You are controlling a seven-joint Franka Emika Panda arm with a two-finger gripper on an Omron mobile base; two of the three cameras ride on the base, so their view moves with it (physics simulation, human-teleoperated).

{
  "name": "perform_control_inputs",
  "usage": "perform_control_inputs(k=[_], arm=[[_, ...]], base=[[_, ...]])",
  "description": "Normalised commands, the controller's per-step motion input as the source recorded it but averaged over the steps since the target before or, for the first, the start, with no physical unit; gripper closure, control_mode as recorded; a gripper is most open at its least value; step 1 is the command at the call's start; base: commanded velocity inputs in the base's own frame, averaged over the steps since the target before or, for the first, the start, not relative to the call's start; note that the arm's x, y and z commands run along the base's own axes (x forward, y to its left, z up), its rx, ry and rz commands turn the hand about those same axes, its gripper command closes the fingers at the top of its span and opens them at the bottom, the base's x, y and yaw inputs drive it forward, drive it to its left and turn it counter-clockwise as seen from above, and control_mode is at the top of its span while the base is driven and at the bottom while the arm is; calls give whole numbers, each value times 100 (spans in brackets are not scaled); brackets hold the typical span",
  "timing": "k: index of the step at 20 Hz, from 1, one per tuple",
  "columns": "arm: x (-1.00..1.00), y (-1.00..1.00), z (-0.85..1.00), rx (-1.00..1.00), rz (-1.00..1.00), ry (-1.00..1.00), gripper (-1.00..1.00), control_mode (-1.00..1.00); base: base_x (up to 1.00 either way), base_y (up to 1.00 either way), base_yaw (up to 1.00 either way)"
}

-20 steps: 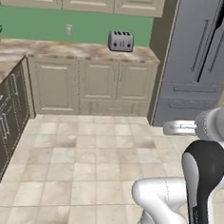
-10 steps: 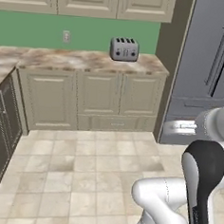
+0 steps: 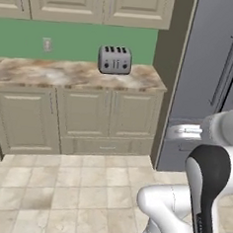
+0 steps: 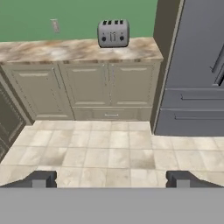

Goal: Place one of the steaks on the plate and the other in the bowl. Then place the bowl in the fridge.

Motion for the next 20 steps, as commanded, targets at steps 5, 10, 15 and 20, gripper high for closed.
perform_control_inputs(k=[5,10,15,20], arm=[[0,0,0,0,0,0,-100,100],[0,0,0,0,0,0,-100,100],[0,0,0,0,0,0,-100,100],[0,0,0,0,0,0,-100,100]], base=[[17,-100,0],[-41,-100,0],[-8,-100,0],[91,-75,0]])
